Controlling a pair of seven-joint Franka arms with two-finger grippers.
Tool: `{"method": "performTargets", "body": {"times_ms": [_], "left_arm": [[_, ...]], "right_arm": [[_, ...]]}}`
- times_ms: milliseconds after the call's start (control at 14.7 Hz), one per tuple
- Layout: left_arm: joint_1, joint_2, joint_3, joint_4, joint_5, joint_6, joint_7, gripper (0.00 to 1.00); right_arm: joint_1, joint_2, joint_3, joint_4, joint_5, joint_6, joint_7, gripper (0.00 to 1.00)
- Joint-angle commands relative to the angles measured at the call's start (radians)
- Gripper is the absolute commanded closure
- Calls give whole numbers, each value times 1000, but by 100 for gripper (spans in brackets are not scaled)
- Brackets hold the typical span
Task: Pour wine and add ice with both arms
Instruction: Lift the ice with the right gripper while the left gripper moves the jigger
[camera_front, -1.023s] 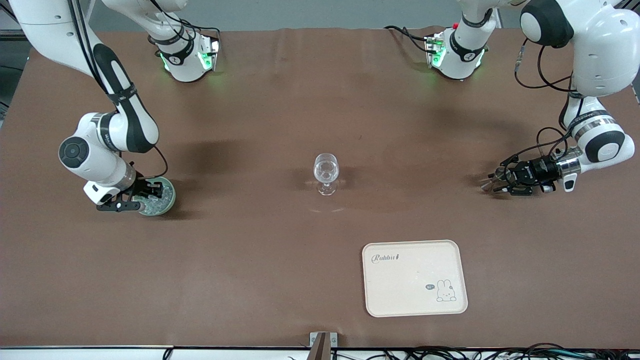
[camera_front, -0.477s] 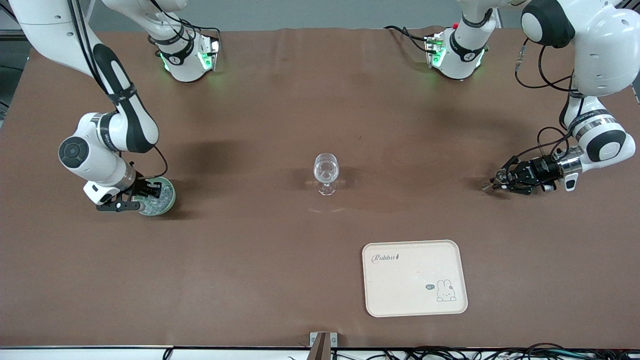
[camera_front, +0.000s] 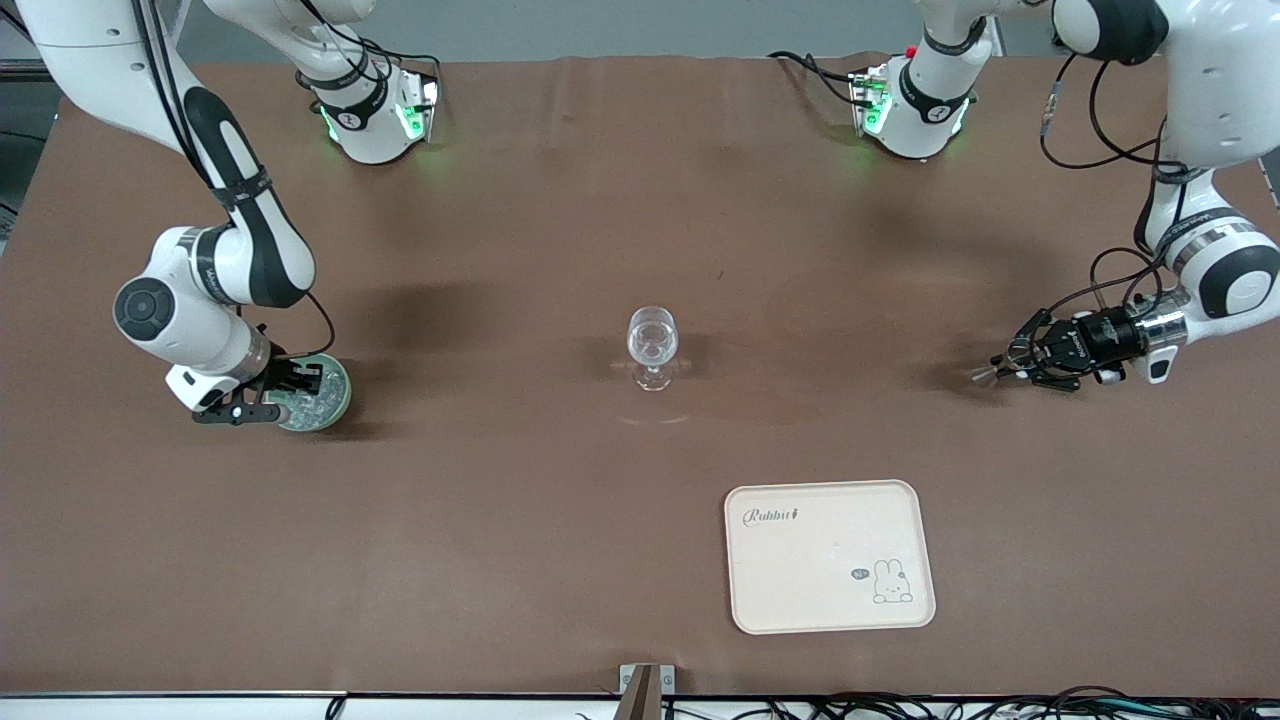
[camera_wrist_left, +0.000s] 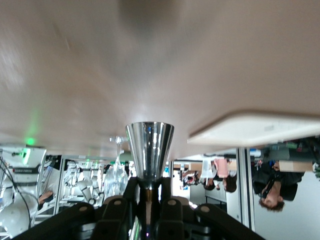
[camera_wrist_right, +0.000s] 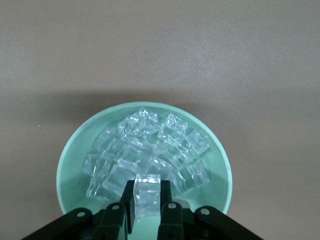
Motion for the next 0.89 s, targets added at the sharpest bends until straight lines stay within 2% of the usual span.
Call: {"method": "performTargets", "body": {"times_ms": [0,409,545,682,818], "left_arm": [[-6,-136,-61,-39,27,6,-74,98],[1,-289,-262,-58,25,31,-122,99],[3,-346,-322,-98,22,104,-147,99],[6,-432,-456,-147,14,257,-194,99],[7,-460,-594,-150,1,427,-319,99]], "right_arm": [[-7,-47,5,70,18,-117,-5,99],[-8,-180,-4,306,14,-460,96,99],[-10,-202,-4,414,6,-590,121,99],[-15,-222,-5,517,1,-716,123,99],[-25,-263,-5,572,0,-802,123,99]]}}
